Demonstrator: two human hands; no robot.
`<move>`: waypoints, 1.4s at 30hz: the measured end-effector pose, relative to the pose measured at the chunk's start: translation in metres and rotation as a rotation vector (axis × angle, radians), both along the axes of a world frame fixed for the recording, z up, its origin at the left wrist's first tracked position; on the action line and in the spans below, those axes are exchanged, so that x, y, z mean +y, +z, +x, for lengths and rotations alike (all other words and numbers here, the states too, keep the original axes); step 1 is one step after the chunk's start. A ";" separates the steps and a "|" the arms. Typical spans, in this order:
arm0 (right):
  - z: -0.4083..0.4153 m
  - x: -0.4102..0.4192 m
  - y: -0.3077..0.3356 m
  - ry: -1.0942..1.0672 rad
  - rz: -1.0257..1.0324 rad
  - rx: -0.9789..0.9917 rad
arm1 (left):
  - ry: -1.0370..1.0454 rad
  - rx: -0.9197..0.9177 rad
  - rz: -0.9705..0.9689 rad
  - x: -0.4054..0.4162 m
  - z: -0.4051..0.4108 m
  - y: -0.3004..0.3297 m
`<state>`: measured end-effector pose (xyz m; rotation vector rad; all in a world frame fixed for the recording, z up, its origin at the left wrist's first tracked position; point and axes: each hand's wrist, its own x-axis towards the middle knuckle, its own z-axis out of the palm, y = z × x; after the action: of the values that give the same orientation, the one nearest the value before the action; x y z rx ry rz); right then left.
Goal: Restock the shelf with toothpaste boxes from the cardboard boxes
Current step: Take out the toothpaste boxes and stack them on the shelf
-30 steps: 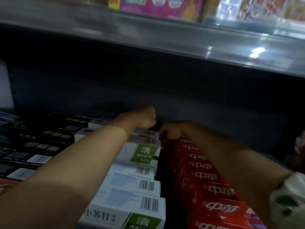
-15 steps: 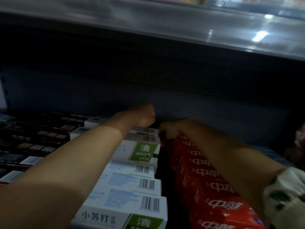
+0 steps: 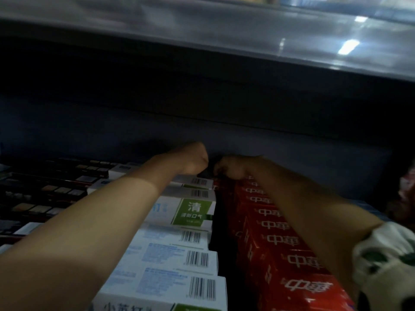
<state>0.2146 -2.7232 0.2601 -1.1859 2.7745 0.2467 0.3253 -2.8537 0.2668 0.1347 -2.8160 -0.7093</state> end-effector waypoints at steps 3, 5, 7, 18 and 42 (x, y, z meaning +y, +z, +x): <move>-0.008 -0.005 -0.007 0.006 0.033 -0.011 | -0.007 -0.009 -0.007 -0.001 -0.003 0.000; -0.013 -0.010 -0.015 0.008 0.045 -0.036 | -0.022 -0.014 -0.014 -0.004 -0.005 -0.001; -0.018 -0.016 -0.022 0.013 0.055 -0.048 | -0.023 -0.015 -0.010 -0.006 -0.006 0.000; -0.033 -0.029 -0.026 -0.020 0.108 -0.086 | -0.054 0.007 -0.027 -0.006 -0.002 0.001; -0.012 0.091 0.019 -0.160 -0.218 0.043 | -0.026 0.063 0.030 0.049 -0.001 0.011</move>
<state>0.2029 -2.6318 0.2788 -1.0005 2.9753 -0.0475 0.3242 -2.8043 0.2779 0.0800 -2.7526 -0.7491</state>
